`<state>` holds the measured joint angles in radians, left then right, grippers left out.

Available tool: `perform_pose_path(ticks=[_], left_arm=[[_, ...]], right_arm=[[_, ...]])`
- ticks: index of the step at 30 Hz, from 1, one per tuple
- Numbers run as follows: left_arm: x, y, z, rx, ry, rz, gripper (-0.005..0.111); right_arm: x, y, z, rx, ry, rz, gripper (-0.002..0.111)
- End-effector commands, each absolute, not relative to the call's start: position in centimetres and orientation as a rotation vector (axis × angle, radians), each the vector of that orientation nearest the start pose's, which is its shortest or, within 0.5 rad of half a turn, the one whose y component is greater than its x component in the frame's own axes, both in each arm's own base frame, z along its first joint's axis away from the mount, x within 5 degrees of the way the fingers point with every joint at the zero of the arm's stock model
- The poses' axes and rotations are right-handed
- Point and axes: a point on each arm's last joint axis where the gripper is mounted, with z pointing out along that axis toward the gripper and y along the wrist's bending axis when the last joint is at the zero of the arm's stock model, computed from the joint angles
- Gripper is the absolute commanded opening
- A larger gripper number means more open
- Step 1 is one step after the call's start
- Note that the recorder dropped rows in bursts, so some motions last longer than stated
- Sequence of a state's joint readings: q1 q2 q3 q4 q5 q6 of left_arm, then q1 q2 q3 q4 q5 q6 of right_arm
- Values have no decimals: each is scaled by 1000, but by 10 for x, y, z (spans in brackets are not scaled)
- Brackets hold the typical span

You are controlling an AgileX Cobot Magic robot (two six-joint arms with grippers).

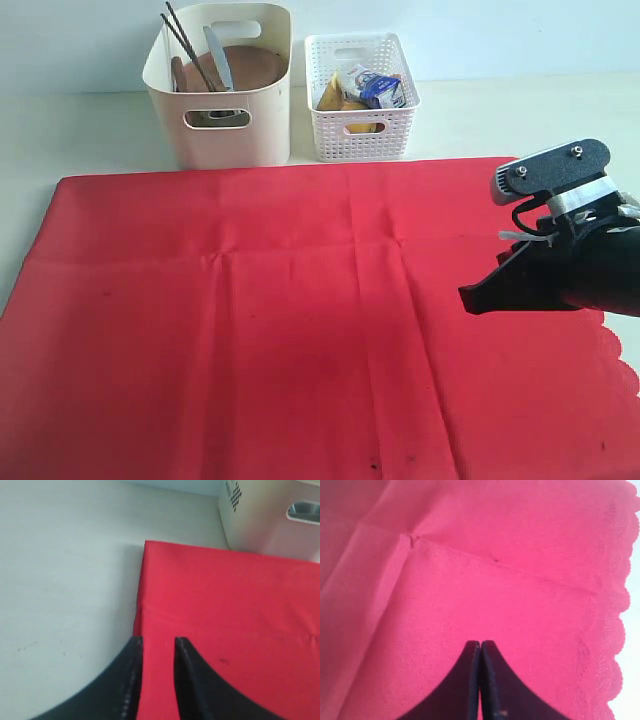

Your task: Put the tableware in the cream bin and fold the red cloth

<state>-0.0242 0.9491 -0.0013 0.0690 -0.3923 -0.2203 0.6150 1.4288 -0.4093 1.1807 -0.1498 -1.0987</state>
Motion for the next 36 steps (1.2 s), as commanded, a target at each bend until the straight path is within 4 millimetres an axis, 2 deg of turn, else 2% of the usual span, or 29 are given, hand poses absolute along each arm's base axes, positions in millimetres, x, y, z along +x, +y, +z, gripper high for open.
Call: perform_pose_path(ticks=[1, 11, 21, 30, 34, 36], left_arm=[[141, -6, 155, -123, 2076, -137, 37], [173, -7, 144, -132, 2166, -140, 66], [209, -13, 128, -55, 2241, -176, 85], [236, -14, 102, -29, 2333, -174, 87], [241, -17, 82, 37, 2404, -186, 87], [240, -19, 76, 76, 2428, -195, 82]], right_arm=[[188, 118, 151, -600, 2362, 145, 0], [188, 118, 151, -600, 2362, 145, 0], [188, 118, 151, -594, 2365, 149, 0], [188, 118, 151, -592, 2366, 150, 0], [188, 118, 151, -595, 2364, 149, 0], [188, 118, 151, -595, 2364, 149, 0]])
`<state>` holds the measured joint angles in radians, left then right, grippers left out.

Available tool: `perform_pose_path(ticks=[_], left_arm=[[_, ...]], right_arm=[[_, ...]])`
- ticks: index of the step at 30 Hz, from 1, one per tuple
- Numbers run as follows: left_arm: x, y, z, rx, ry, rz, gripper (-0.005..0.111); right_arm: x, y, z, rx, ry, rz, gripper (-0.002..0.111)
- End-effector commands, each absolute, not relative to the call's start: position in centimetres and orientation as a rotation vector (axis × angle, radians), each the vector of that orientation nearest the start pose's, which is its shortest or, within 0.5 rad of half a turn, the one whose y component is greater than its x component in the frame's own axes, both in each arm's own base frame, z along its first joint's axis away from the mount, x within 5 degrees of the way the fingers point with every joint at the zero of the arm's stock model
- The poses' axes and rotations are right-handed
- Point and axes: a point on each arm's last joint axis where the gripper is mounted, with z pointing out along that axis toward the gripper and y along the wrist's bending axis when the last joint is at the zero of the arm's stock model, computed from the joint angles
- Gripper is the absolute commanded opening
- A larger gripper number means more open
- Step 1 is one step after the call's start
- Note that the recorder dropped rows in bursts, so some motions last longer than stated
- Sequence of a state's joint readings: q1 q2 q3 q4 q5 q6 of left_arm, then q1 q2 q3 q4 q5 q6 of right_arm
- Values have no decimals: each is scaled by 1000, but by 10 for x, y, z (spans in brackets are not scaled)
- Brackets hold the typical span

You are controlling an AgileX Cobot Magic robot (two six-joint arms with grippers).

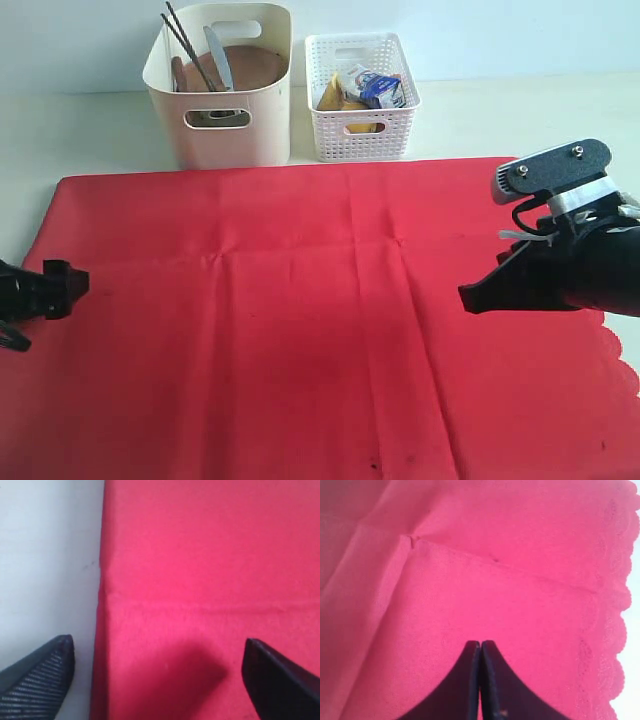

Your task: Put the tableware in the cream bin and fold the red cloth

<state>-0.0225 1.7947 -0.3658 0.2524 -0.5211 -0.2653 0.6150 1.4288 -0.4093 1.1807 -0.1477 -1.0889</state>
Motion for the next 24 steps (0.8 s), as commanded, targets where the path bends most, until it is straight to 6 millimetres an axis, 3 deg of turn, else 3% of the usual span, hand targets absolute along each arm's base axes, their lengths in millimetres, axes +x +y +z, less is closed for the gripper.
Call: perform_pose_path(ticks=[1, 2, 4, 7, 11, 14, 16, 17, 19, 21, 24], left_arm=[[240, -19, 76, 86, 2430, -196, 73], [240, -19, 76, 86, 2430, -196, 64], [238, -18, 75, 94, 2449, -185, 28], [239, -14, 75, 133, 2447, -151, 1], [239, 3, 86, 35, 2446, -102, 0], [242, 12, 106, 4, 2461, -41, 0], [243, 12, 124, 12, 2456, -8, 0], [242, 12, 137, 12, 2430, 6, 0], [236, 14, 154, -2, 2409, 30, 0], [230, 13, 168, -47, 2378, 23, 0], [227, 0, 179, 19, 2338, 0, 0]], right_arm=[[188, 118, 151, -595, 2364, 149, 0], [188, 118, 151, -595, 2364, 149, 0], [188, 118, 151, -595, 2364, 149, 0], [185, 122, 150, -623, 2388, 201, 0], [173, 145, 154, -795, 2471, 508, 0], [179, 161, 148, -832, 2508, 644, 0], [184, 179, 137, -909, 2495, 814, 0], [183, 197, 131, -993, 2429, 974, 0], [181, 224, 117, -1038, 2405, 1115, 0], [180, 248, 111, -1108, 2384, 1130, 0], [184, 268, 113, -1153, 2338, 1140, 0]])
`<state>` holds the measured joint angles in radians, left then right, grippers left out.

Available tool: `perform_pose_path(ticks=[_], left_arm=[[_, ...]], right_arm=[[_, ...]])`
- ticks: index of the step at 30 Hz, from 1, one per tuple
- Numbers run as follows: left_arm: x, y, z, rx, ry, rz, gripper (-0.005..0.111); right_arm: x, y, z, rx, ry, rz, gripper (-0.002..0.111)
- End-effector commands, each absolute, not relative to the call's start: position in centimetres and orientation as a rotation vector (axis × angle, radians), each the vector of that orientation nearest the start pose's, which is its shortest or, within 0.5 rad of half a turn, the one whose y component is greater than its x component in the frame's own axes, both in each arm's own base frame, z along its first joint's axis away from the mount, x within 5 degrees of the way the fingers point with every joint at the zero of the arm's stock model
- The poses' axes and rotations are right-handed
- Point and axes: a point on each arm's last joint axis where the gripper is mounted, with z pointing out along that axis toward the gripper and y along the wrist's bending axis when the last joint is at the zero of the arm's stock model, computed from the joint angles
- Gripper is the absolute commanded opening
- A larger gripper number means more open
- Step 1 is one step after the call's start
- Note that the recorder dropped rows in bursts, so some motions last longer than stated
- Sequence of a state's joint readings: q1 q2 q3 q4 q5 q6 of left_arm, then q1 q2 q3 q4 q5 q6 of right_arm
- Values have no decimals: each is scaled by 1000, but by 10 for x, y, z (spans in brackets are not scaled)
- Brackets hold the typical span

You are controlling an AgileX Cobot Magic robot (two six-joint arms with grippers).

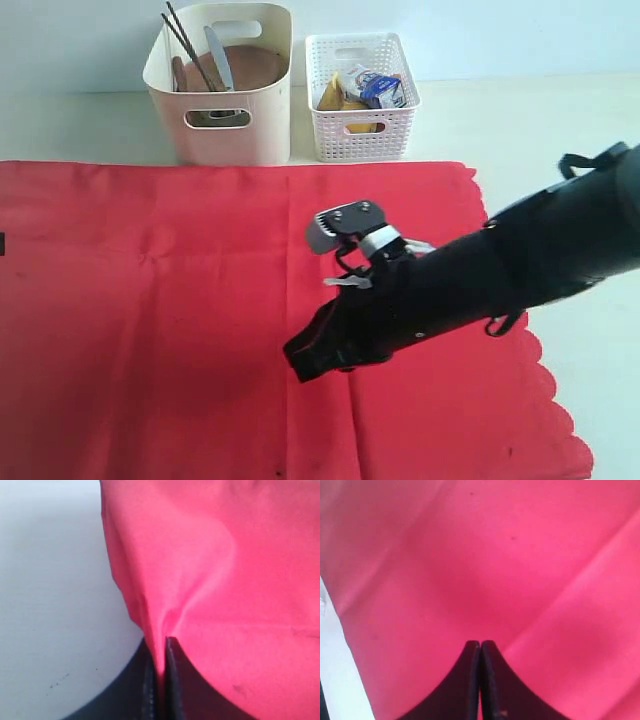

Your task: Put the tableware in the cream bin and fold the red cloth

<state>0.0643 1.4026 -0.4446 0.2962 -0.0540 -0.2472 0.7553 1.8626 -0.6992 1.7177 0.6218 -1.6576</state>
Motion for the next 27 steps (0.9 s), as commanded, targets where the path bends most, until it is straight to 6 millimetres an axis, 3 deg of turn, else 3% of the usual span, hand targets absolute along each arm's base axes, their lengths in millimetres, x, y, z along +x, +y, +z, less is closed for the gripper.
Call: perform_pose_path(ticks=[1, 5, 11, 14, 17, 23, 27], left_arm=[[225, -15, 185, 97, 2311, -33, 0], [215, -53, 197, 292, 2242, -128, 0], [209, -85, 208, 455, 2252, -172, 0], [206, -101, 215, 538, 2254, -190, 0], [200, -127, 227, 654, 2204, -246, 0], [191, -163, 242, 796, 2146, -315, 0], [188, -189, 247, 874, 2114, -363, 0]], right_arm=[[187, 276, 115, -1168, 2313, 1153, 0], [194, 281, 116, -1155, 2303, 1125, 0], [197, 279, 115, -1156, 2306, 1055, 0], [205, 274, 125, -1134, 2281, 931, 0], [217, 246, 161, -973, 2269, 584, 0], [206, 194, 213, -719, 2135, 306, 0], [193, 160, 228, -549, 2095, 195, 0]])
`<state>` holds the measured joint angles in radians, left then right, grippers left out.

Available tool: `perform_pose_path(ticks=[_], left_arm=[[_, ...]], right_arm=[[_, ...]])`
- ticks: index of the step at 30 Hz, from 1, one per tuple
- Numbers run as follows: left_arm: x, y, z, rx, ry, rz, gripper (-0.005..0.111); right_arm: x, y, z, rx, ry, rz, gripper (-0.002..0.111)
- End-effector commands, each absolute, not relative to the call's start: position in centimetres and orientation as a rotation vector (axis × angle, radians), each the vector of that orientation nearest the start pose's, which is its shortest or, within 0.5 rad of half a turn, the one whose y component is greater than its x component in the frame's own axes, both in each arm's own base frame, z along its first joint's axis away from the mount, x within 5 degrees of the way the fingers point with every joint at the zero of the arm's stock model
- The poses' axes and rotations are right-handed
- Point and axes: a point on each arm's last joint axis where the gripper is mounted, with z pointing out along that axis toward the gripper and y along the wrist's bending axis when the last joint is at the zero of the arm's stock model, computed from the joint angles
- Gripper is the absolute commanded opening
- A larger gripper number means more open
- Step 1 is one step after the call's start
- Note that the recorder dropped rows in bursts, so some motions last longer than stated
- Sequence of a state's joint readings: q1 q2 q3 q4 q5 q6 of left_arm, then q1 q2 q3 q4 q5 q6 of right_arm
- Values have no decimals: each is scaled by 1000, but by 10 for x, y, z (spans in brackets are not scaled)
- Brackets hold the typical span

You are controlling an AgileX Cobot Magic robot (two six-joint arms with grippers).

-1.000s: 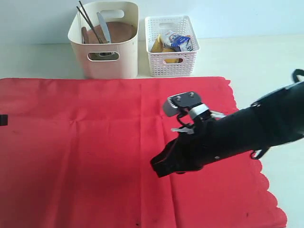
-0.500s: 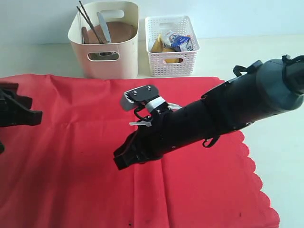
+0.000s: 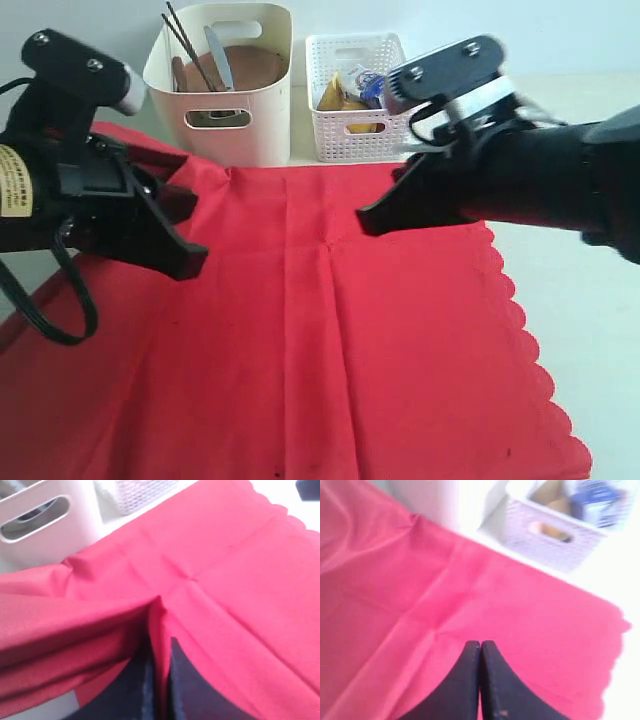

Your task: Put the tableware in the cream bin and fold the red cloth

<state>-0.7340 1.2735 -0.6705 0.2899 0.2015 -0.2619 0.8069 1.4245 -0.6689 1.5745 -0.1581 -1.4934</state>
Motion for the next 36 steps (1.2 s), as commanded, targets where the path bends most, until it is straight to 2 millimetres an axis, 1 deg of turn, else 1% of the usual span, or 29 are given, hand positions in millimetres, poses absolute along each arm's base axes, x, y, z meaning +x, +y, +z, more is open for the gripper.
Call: perform_pose_path(ticks=[1, 5, 9, 12, 15, 19, 20, 21, 22, 25, 26, 27, 28, 29, 31, 36], left_arm=[[189, -196, 246, 893, 2110, -371, 0], [195, -224, 238, 954, 2104, -397, 0], [210, -255, 230, 958, 2070, -452, 0], [221, -274, 219, 960, 2094, -458, 0], [234, -289, 204, 940, 2126, -468, 0], [245, -306, 183, 948, 2164, -459, 1], [246, -310, 176, 957, 2176, -455, 5], [248, -313, 173, 958, 2180, -453, 9], [249, -316, 169, 960, 2189, -452, 16], [250, -325, 162, 964, 2195, -460, 44], [249, -330, 161, 974, 2191, -465, 58], [248, -332, 160, 981, 2189, -468, 67], [247, -335, 161, 984, 2183, -472, 75], [245, -337, 161, 998, 2176, -474, 89], [244, -340, 164, 1002, 2164, -479, 105], [244, -338, 168, 1012, 2181, -448, 105]], right_arm=[[190, 153, 230, -508, 2094, 178, 0], [177, 136, 225, -447, 2113, 169, 0], [171, 130, 214, -448, 2146, 158, 0], [169, 128, 210, -454, 2157, 149, 0], [169, 128, 210, -454, 2157, 149, 0], [170, 126, 211, -442, 2154, 129, 0], [170, 126, 211, -437, 2152, 119, 0], [171, 125, 211, -429, 2150, 106, 0], [171, 124, 211, -422, 2148, 94, 0], [173, 120, 212, -396, 2140, 48, 0], [173, 119, 212, -389, 2138, 37, 0], [173, 119, 212, -387, 2137, 32, 0], [173, 118, 212, -385, 2137, 29, 0], [173, 118, 212, -385, 2137, 29, 0], [173, 118, 212, -385, 2137, 29, 0], [173, 118, 212, -385, 2137, 29, 0]])
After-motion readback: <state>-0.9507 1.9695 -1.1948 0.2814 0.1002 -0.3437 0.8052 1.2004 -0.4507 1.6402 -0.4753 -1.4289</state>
